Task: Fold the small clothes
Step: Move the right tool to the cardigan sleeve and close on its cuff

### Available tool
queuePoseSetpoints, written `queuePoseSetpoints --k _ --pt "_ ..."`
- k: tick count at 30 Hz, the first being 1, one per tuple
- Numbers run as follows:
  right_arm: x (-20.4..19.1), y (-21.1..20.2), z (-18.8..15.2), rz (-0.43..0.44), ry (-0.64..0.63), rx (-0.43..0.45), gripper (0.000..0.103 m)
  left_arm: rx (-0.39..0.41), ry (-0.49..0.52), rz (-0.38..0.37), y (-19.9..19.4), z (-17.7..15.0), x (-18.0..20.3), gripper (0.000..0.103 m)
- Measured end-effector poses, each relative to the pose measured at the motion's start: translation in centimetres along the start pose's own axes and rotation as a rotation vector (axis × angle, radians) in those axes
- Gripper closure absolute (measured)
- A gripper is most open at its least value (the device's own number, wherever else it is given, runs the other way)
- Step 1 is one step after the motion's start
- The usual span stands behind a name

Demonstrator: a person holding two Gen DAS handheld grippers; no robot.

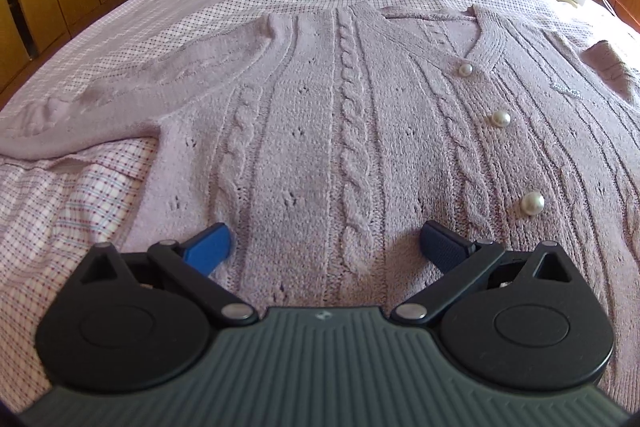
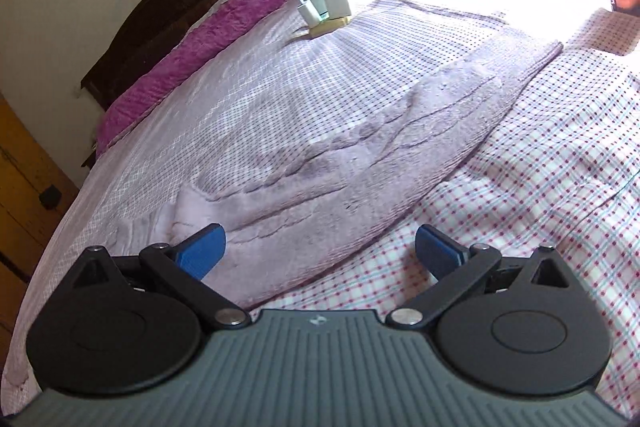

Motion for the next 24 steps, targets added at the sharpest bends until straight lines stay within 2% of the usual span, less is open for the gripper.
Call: queuePoseSetpoints --k 4,9,13,24 --pt "1.3 1.9 1.3 0.041 0.016 -0.016 0.000 0.001 0.001 -0.005 0.0 -0.1 -0.1 0.000" --pt "1.0 3.7 2.1 0.008 -0.031 -0.022 0.000 0.010 0.007 -0.003 0.1 -0.3 0.0 0.000" --pt "1.1 4.4 2.4 0.013 -0.048 -0.017 0.000 0.013 0.005 0.003 0.2 -0.3 0.2 0.000" --pt "2.8 4.8 4.3 0.080 0.027 0.061 0.000 0.018 0.011 0.003 0.4 -0.3 0.2 0.000"
Point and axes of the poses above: each gripper's, at about its wrist camera, not at the fingertips, and y roughly the way its jaws point, x to its right, z to its top, the point moved 2 cm from there along y, roughly the way its jaws point, and after that the axes turned 12 degrees about -x, right-handed, at the moved point
